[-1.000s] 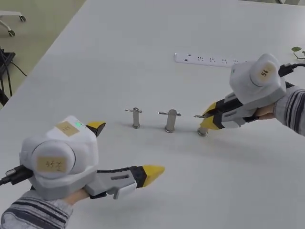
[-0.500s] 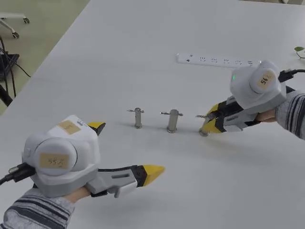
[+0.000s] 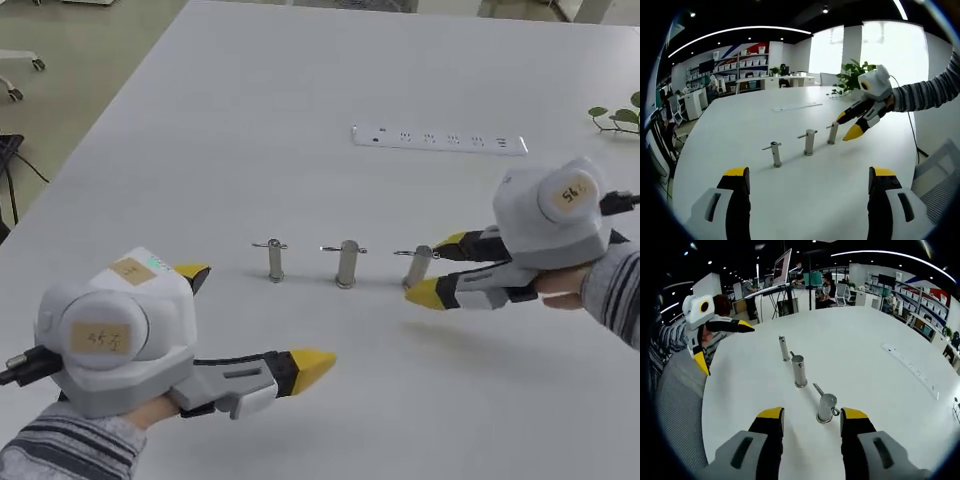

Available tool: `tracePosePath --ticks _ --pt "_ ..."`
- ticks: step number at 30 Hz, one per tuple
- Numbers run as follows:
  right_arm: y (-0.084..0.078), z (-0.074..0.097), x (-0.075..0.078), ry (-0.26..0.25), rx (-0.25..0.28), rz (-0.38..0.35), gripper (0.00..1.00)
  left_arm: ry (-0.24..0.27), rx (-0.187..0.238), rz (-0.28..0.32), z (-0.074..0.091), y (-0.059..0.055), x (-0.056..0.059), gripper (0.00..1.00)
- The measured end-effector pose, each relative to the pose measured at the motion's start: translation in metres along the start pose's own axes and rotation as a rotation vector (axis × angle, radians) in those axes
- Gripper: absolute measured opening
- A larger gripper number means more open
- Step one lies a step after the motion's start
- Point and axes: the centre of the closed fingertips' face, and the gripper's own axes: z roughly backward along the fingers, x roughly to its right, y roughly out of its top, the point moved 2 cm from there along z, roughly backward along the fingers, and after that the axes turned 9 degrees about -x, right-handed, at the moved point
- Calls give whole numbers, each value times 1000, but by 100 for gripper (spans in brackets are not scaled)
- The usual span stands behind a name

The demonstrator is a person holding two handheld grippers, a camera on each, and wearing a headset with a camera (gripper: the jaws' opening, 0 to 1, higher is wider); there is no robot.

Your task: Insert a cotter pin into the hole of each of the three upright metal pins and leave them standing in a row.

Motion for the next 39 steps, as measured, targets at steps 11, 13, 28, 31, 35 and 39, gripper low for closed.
tracePosePath --ticks 11,13,28,31,35,39 --pt "3 21 -32 -53 77 -96 58 2 -12 23 8 1 -2 99" --pt "3 23 -36 -70 89 -124 60 13 -1 12 11 3 -2 99" --pt "-2 40 -57 -176 131 -186 72 28 -4 25 24 1 1 99" --pt "-5 45 -61 -184 170 -269 72 42 4 32 27 1 1 99" --pt "-9 53 -64 -211 220 -341 72 54 7 56 30 -1 0 99" --pt "-12 60 -65 -250 254 -363 72 79 25 66 36 -1 1 99"
